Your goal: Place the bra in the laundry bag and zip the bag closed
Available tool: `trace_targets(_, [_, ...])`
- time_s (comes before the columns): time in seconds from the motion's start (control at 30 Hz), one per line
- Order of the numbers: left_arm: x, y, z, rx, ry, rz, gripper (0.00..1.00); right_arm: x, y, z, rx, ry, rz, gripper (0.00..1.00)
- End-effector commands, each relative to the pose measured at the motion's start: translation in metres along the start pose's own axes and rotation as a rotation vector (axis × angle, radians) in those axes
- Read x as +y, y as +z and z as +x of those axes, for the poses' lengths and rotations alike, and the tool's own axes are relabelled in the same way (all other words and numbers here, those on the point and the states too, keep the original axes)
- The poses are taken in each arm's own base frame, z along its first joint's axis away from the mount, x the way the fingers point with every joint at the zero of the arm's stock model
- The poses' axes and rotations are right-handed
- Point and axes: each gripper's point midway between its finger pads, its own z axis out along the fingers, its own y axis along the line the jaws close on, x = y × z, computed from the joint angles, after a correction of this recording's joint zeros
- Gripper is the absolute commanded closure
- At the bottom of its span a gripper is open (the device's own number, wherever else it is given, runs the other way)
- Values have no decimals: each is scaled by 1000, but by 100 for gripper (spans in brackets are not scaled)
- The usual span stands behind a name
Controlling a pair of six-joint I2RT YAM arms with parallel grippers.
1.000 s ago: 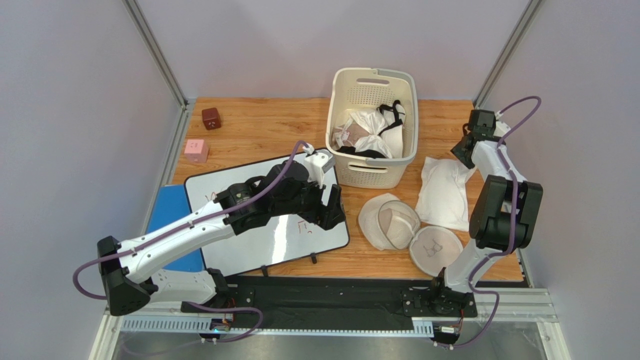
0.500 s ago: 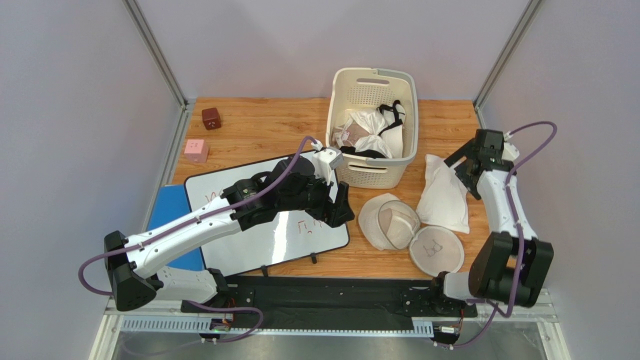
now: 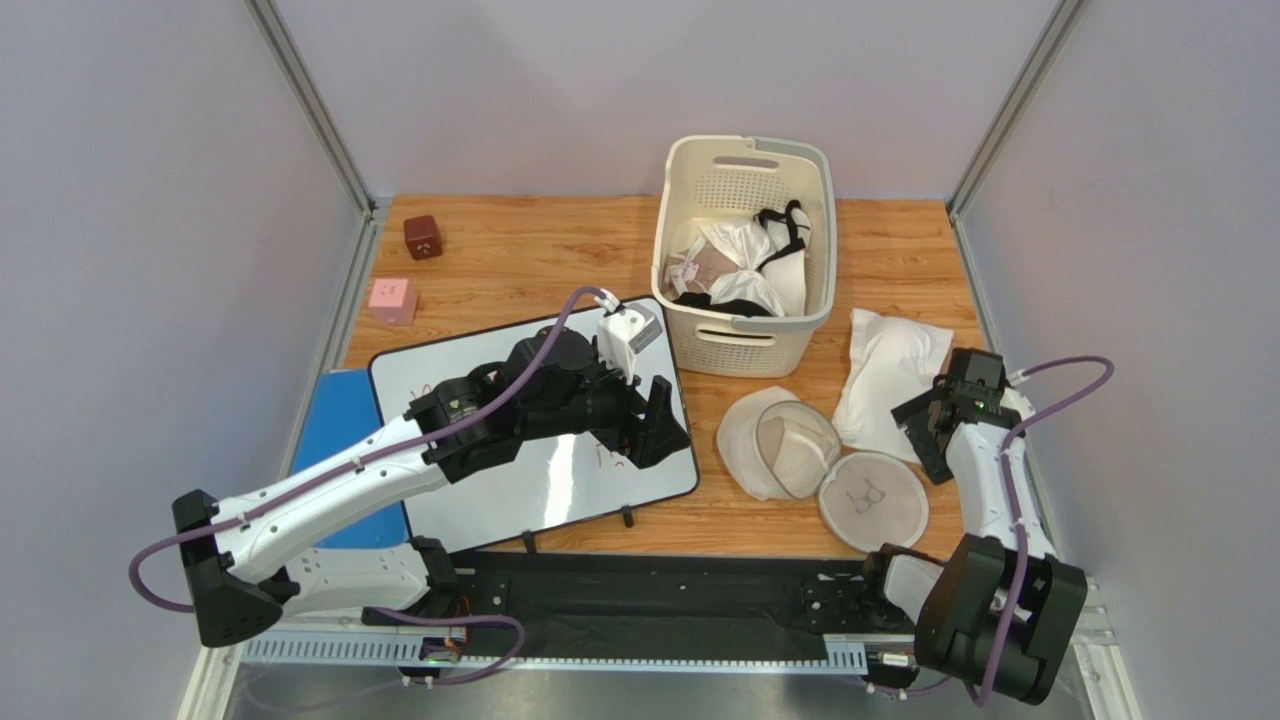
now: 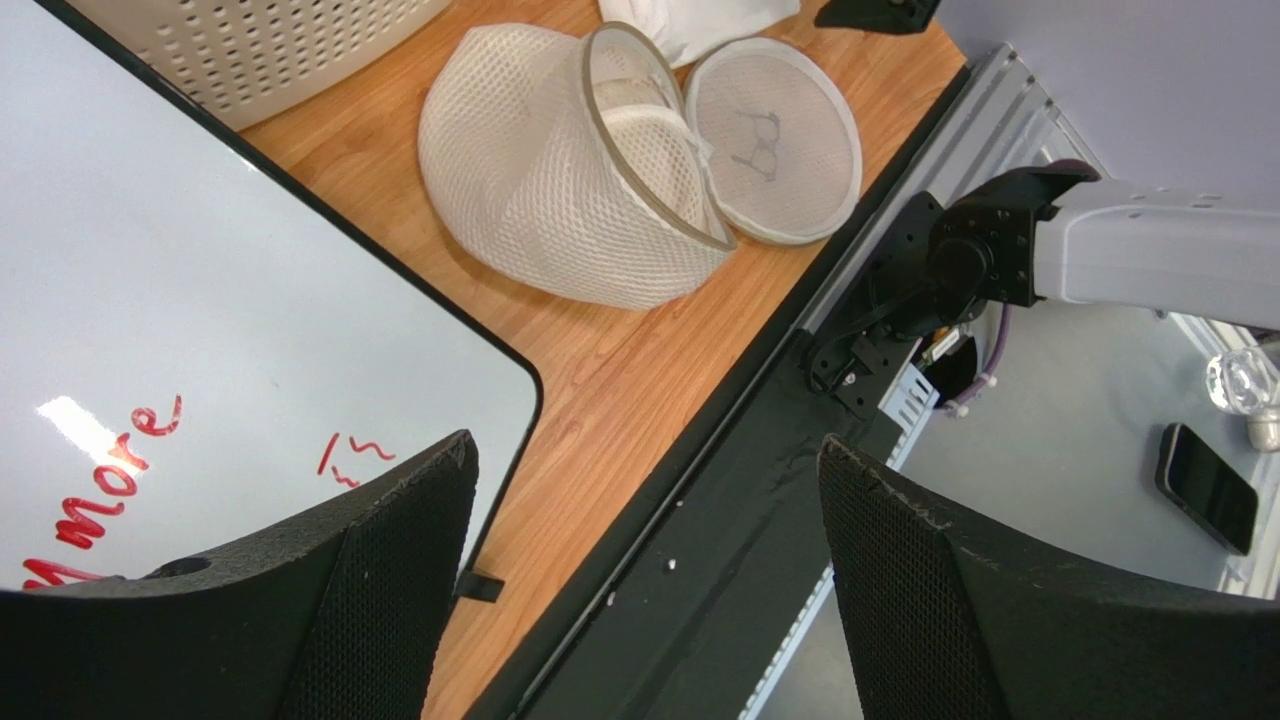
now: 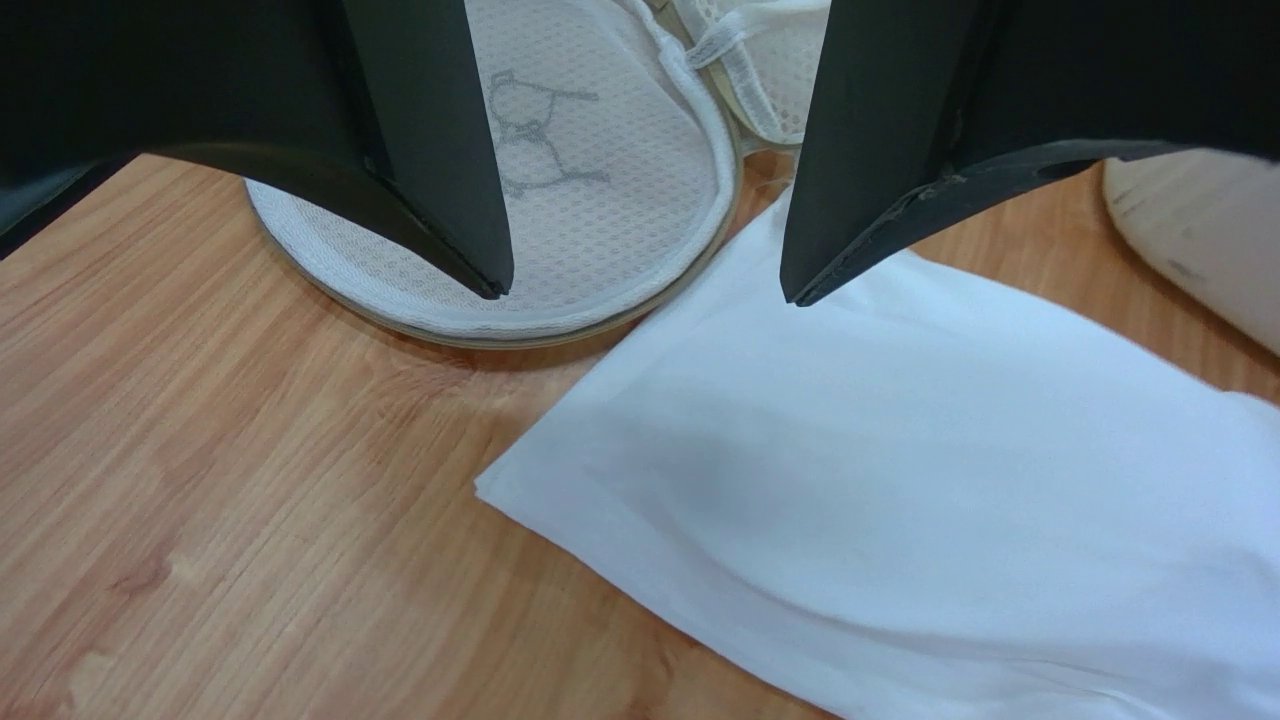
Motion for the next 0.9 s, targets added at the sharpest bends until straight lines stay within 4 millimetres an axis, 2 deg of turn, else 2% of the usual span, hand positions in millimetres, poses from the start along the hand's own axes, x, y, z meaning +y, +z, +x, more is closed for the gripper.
trace_targets(0.0, [-3, -8, -13, -59, 44, 18, 11, -1, 20, 4, 21, 60, -25, 28])
trace_targets(0.2, [-1, -7, -11, -46, 50, 13, 11, -1, 40, 0, -12, 67, -69, 32])
trace_targets(0.33, [2, -4, -9, -39, 42, 5, 11, 7, 48, -7, -43, 42, -111, 34])
trace_targets(0.5, [1, -2, -11, -40, 35, 3, 11, 14, 39, -12, -38, 23, -129, 44])
trace_targets(0.53, [1, -1, -11, -40, 35, 4, 11, 5, 33, -4, 0, 16, -89, 44])
trace_targets(0.63, [2, 1, -11, -40, 41, 8, 11, -5, 12, -4, 5, 28, -44, 38])
trace_targets(0.7, [2, 3, -10, -33, 40, 13, 11, -2, 4, -8, -6, 20, -64, 30])
trace_targets(0.77, [1, 5, -7, -23, 46, 21, 11, 6, -4, -25, -71, 11, -94, 25])
trace_targets(0.8, [3, 6, -5, -20, 49, 18, 11, 19, -7, -42, -125, -2, -137, 21])
trace_targets(0.87, [6, 4, -3, -15, 66, 10, 11, 28, 0, -50, -129, -77, -158, 24])
